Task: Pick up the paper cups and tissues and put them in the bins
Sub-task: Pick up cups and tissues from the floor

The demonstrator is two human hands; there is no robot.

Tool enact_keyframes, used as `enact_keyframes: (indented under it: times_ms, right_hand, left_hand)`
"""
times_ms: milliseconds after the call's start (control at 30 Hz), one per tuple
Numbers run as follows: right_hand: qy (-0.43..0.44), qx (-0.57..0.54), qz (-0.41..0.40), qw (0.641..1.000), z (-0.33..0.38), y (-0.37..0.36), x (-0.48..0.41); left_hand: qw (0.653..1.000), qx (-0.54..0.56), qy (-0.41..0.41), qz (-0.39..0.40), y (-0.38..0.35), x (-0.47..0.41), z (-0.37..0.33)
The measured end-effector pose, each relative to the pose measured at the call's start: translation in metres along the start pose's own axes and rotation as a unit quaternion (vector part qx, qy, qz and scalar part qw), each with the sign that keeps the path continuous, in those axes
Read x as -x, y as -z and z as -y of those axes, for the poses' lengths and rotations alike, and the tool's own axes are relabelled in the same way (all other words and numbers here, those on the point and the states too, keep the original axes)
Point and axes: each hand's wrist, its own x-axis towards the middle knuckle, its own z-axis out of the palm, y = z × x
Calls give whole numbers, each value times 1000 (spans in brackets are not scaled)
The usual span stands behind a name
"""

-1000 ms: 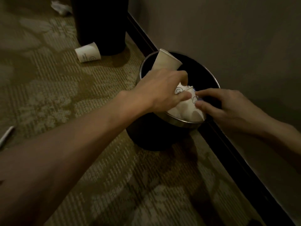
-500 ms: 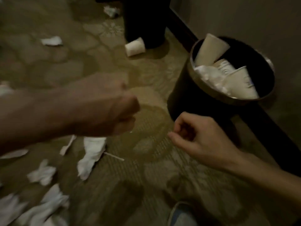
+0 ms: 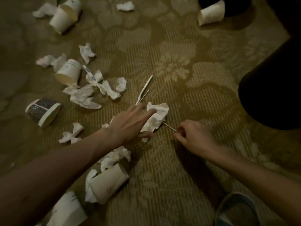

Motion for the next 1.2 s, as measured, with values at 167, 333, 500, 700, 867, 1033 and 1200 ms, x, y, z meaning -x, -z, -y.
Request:
enact_keyframes:
  times_ms: [167,333,500,700,867,1033,1200]
  right_hand:
    - [-28,6,22,999,10,-12,-15]
    - [-60,-18,36,997,7,-14,-24]
    - [-90,-63,57,992,2,-16,-28]
    - [-134,-248,90,955,2,-10,-17]
    - [-169,-436,103,878,18,-7,-4]
    - [-177,-555,127,803,37,7,-1]
    - [-170,-593,120,778,55,26,-1]
  left_hand:
    - [999,-2,-40,2,-29,-29,4]
    - [996,-53,-74,1,-49,-39,0]
    - [992,-22,-95,-85,-55,-40,-4]
    - [954,262,56,-136,-66,-22,-15]
    - [841,470,202,-174,-61,-19,-45]
    - [737,597,225,-222,-34,-23,-69]
    - [725,601,217,-258,-7,-20,-68]
